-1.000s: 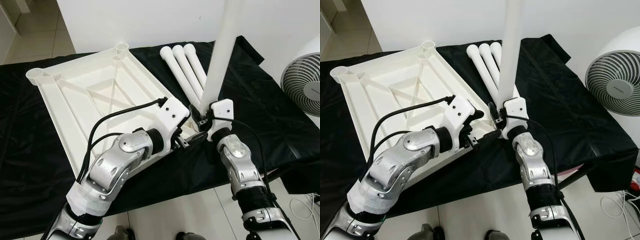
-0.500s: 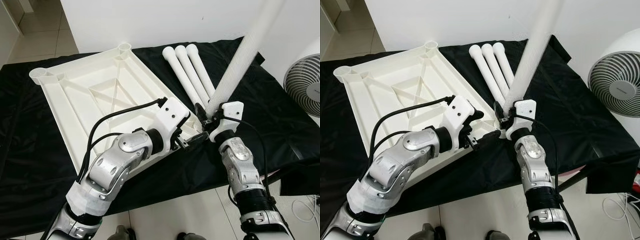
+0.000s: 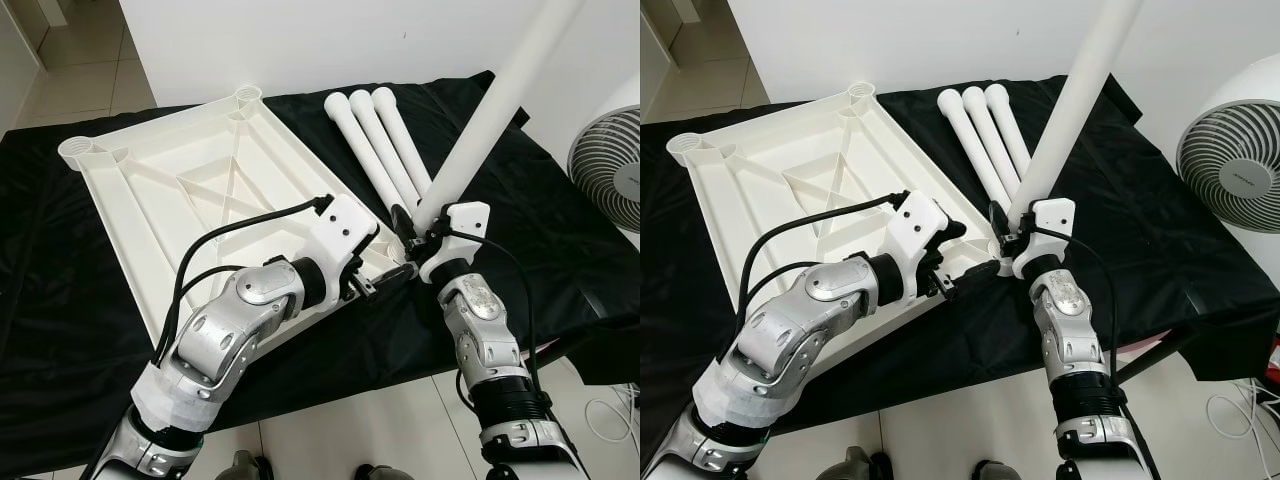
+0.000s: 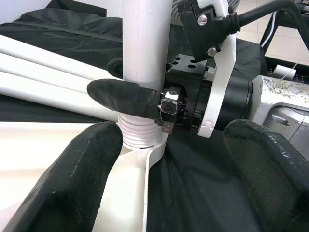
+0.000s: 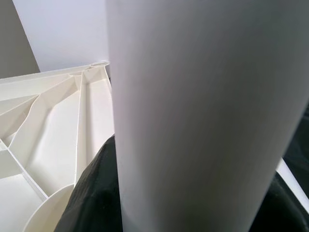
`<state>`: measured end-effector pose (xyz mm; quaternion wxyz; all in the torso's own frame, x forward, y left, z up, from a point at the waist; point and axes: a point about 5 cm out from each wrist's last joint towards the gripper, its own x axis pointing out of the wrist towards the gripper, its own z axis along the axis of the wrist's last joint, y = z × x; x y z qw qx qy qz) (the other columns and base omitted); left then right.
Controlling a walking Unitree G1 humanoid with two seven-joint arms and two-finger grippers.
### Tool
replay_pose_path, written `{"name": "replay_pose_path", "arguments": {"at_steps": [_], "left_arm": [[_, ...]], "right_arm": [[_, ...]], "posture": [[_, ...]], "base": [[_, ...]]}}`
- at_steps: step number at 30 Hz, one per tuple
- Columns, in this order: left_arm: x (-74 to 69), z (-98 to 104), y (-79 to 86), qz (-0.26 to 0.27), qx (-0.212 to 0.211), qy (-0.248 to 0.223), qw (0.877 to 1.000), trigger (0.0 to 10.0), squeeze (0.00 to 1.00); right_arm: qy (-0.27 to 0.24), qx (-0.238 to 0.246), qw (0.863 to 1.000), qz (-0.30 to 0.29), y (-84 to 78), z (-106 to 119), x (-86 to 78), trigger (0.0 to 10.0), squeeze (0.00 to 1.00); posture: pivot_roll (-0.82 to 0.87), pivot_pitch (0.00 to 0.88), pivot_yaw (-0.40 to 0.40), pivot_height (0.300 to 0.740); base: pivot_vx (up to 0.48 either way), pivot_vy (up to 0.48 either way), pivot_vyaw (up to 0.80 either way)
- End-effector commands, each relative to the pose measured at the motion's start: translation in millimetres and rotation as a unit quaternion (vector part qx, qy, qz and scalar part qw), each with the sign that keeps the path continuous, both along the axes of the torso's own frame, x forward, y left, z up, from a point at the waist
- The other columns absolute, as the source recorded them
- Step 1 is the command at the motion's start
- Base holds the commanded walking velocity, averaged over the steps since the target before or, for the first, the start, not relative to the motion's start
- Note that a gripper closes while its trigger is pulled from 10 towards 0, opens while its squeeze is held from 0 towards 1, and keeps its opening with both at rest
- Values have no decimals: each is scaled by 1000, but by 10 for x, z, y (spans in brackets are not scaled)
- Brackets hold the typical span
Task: Building children table
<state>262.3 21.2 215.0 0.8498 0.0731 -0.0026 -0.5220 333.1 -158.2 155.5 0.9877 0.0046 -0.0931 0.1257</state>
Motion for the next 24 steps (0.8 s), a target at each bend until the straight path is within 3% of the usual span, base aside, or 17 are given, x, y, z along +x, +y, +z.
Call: {"name": "replay_pose_path", "arguments": {"at_steps": [1, 13, 24], "left_arm": [[-18, -2, 1, -7, 2, 4, 1000, 10000, 0], [-17, -3, 1, -5, 2, 5, 1000, 10000, 0], [-16, -3, -14, -5, 1, 5, 1000, 10000, 0]], "right_arm": [[106, -35, 993, -30, -113, -468, -83, 10000, 0], [97, -30, 994, -39, -66, -418, -74, 10000, 0], [92, 11, 983, -158, -27, -372, -39, 10000, 0]], "posture": [[-88, 133, 66, 740], [-88, 132, 63, 740], [-90, 131, 55, 740]], "base": [[0, 0, 0], [0, 0, 0], [0, 0, 0]]}}
